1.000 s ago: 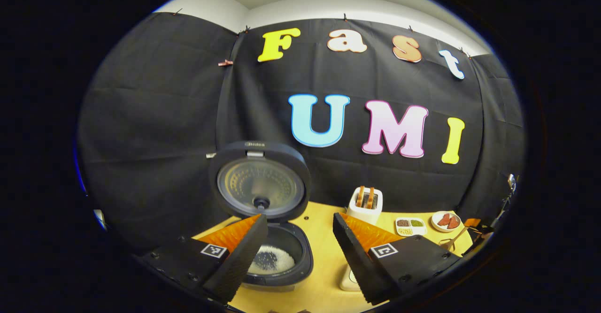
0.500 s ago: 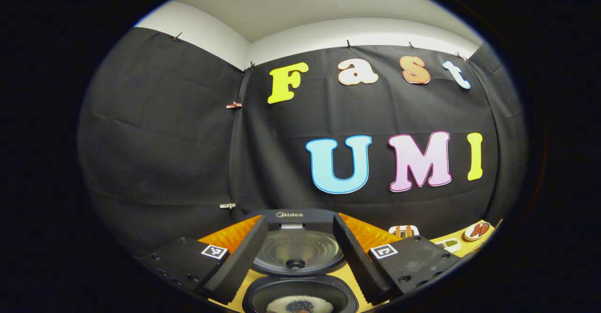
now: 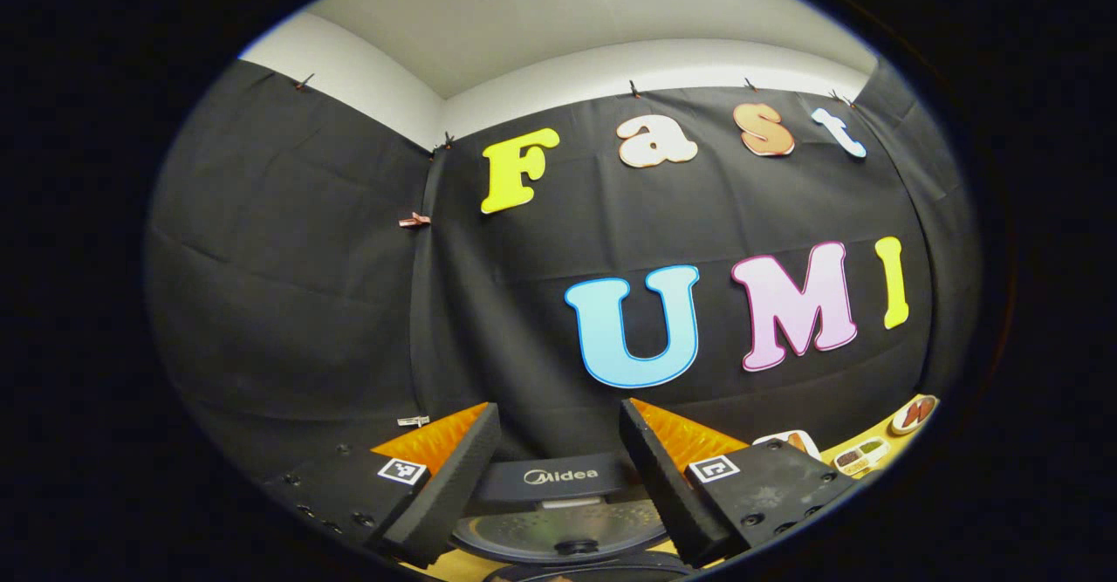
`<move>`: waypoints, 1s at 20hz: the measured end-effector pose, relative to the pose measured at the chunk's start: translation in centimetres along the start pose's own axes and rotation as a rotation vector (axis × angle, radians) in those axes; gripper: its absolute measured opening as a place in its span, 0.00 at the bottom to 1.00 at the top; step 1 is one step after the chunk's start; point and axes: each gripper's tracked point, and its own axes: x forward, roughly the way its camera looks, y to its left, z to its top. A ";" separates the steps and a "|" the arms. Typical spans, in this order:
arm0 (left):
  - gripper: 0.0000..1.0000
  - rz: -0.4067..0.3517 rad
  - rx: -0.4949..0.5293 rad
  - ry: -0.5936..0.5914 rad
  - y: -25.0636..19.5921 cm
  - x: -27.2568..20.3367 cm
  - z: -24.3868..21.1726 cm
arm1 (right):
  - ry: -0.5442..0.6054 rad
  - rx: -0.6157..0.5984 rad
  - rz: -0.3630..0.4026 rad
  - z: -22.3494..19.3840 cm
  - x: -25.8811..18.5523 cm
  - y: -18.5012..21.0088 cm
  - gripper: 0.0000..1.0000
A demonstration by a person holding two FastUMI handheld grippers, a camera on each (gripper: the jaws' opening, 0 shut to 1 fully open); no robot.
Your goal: Close the left gripper, press the button to open the rice cooker; take a wooden spoon from the chopstick holder with the right hand, scoop a spoonful of rice and pour it into the rice cooker, then put the wooden spoon back into the chopstick holder.
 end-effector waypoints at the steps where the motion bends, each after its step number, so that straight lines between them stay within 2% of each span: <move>1: 0.93 -0.008 0.021 0.010 -0.1 0.4 -0.2 | 0.005 0.006 0.009 -0.2 -0.2 0.5 0.99; 4: 0.95 -0.025 0.046 0.075 -0.7 0.9 -1.5 | 0.016 0.039 0.035 -0.4 -0.1 1.9 0.99; 8: 0.99 -0.008 0.020 0.137 -0.7 -0.8 -1.8 | 0.066 0.063 0.075 -1.6 1.1 3.3 1.00; 11: 0.99 -0.001 -0.066 0.210 -1.0 -3.7 -2.5 | 0.113 0.064 0.126 -3.0 2.2 4.8 1.00; 16: 1.00 0.017 -0.112 0.383 -1.8 -9.2 -4.7 | 0.158 0.066 0.210 -4.2 3.4 6.7 1.00; 20: 1.00 0.051 -0.130 0.526 -2.4 -13.4 -7.7 | 0.188 0.069 0.214 -5.2 4.4 5.8 1.00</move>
